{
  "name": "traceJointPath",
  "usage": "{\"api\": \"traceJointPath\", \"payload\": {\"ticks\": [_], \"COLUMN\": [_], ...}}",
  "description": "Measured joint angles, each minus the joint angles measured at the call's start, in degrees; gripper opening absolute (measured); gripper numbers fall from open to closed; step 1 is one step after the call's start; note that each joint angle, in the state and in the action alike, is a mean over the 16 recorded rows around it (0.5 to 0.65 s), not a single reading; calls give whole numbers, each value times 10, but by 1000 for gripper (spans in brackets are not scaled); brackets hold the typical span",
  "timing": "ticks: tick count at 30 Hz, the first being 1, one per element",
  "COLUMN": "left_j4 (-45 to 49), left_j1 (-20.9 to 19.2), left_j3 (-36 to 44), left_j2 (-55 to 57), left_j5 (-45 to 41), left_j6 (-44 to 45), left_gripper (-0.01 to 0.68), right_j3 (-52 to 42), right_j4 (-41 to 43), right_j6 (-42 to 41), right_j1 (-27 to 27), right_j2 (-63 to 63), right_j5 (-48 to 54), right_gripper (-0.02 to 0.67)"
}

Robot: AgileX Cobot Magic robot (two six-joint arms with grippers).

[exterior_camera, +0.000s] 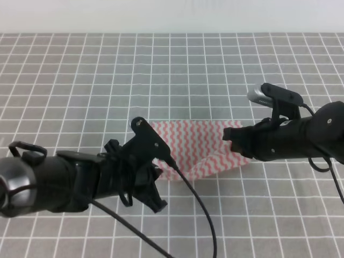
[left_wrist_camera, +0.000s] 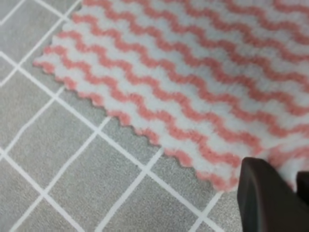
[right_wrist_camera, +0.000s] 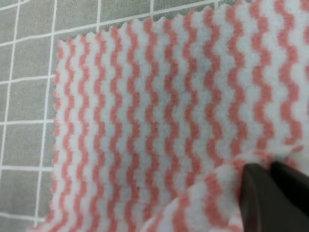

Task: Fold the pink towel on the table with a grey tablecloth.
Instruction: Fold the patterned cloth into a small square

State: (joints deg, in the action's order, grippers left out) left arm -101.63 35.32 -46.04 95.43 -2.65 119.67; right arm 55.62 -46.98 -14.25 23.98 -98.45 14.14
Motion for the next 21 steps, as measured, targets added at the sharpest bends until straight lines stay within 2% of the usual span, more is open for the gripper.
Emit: {"api": "traceJointPath", "payload": {"ticks": [10,21], "left_j4": [0,-2], "left_j1": [-5,-29], "left_j3": [-18,-41], "left_j2": [7,22], "left_j5": [10,-10], "left_j6": [-58,-100], "left_gripper": [0,0], "right_j3": [0,0], "right_j4": [0,-2], "right_j6": [0,0], "right_j1": [-2,-13], "right_j2": [1,-5], "right_j5": [-14,-20], "right_gripper": [-1,-1]}}
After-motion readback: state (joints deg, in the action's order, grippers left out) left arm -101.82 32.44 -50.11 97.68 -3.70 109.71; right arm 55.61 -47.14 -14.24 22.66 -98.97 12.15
